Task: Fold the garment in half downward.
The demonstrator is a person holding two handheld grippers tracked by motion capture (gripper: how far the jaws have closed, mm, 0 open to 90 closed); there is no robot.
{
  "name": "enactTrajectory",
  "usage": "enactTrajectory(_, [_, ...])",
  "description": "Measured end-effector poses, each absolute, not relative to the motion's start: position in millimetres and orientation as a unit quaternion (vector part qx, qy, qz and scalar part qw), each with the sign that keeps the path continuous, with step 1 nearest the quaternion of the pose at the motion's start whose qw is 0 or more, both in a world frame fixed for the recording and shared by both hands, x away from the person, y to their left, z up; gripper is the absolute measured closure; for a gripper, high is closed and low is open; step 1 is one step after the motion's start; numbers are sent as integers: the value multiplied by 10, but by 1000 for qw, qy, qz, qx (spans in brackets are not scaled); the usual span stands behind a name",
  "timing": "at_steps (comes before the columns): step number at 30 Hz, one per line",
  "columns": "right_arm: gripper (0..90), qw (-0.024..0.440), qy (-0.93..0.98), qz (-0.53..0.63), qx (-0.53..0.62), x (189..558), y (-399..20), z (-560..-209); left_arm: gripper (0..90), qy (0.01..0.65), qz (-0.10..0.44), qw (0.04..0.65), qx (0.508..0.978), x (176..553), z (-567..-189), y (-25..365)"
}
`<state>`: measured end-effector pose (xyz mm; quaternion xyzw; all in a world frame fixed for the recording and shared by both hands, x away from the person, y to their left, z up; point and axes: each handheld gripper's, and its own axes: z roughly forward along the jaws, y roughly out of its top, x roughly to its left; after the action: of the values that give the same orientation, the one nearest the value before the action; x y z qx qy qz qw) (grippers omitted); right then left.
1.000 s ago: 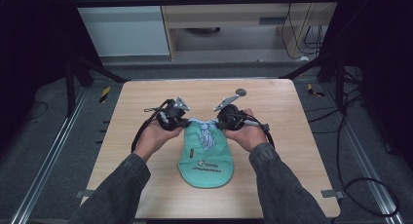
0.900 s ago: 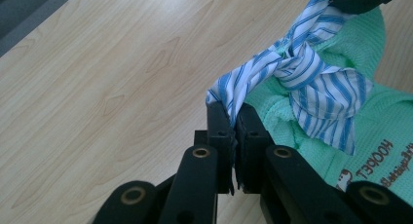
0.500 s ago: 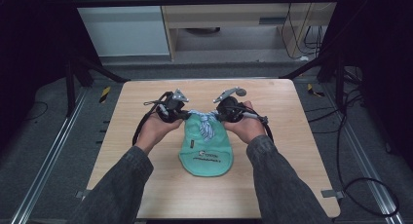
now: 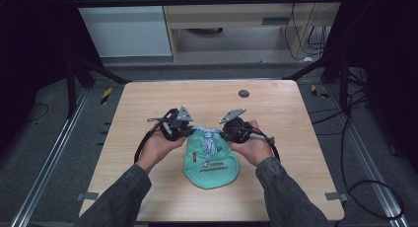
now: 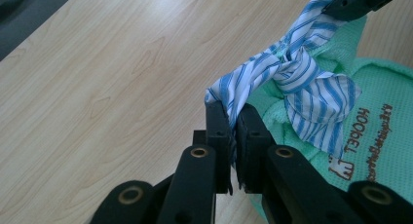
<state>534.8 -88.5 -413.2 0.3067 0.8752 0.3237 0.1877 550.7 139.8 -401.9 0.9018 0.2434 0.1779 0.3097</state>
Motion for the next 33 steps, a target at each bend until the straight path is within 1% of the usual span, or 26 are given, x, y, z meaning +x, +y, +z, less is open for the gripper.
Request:
enactTrajectory(7, [814, 190, 873, 328, 308, 5309, -912, -4114, 857, 247, 177, 313, 900, 5578, -4001, 1383])
enactTrajectory(16, [817, 208, 866, 330, 313, 5367, -952, -3947, 863, 255, 175, 323, 894, 5773, -3839, 1303])
enactTrajectory(20, [816, 213, 862, 333, 318, 5385, -993, -3898, 861, 248, 177, 327, 895, 5768, -3781, 1274])
enactTrajectory(23, [814, 215, 863, 331, 316, 5322, -1029, -3913, 857, 234, 176, 325, 899, 5662, -3823, 1259])
enactTrajectory(33, [811, 213, 870, 327, 300, 5035, -1015, -4165, 857, 214, 174, 321, 906, 5346, -4040, 1305])
